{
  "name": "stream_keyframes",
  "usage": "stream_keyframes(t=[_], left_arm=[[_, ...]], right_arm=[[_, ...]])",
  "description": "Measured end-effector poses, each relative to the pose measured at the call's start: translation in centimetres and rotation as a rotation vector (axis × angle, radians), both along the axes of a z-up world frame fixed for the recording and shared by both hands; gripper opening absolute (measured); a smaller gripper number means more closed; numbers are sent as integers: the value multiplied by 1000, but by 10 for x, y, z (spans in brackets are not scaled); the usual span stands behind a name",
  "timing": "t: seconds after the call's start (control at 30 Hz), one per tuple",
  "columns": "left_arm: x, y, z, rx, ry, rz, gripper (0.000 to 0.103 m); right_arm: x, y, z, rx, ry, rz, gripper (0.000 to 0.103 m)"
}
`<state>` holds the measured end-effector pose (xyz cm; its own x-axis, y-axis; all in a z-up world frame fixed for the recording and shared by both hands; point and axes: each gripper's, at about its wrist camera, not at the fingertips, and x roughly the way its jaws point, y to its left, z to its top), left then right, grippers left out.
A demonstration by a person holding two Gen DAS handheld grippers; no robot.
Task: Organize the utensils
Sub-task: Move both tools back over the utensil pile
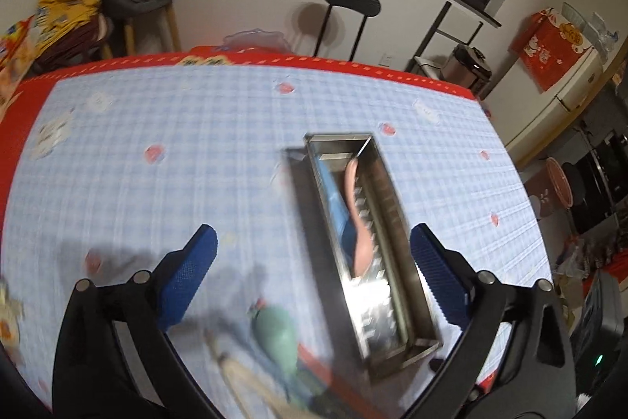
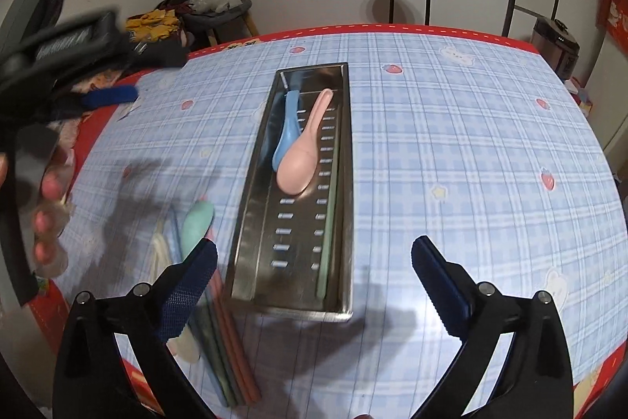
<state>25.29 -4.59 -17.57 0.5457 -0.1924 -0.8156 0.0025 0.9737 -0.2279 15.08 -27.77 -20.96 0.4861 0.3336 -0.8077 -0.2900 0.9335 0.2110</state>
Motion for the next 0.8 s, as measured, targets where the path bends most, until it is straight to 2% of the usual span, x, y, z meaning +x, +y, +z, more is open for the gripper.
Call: stream_keyframes(t=[0.2, 0.43, 0.63, 0.8], left_arm=[[-72, 9, -20, 89, 36, 61, 97], [-146, 20, -60, 115, 122, 153, 97], [-193, 25, -88, 139, 192, 215, 97], [-214, 35, -89, 135, 194, 272, 97]], right_arm=[[-31, 2, -13, 9, 7, 26, 97], [-61, 14, -33, -12, 31, 92, 97], [-73, 28, -39, 2, 34, 169, 97], [-77, 39, -38, 19, 68, 234, 97]])
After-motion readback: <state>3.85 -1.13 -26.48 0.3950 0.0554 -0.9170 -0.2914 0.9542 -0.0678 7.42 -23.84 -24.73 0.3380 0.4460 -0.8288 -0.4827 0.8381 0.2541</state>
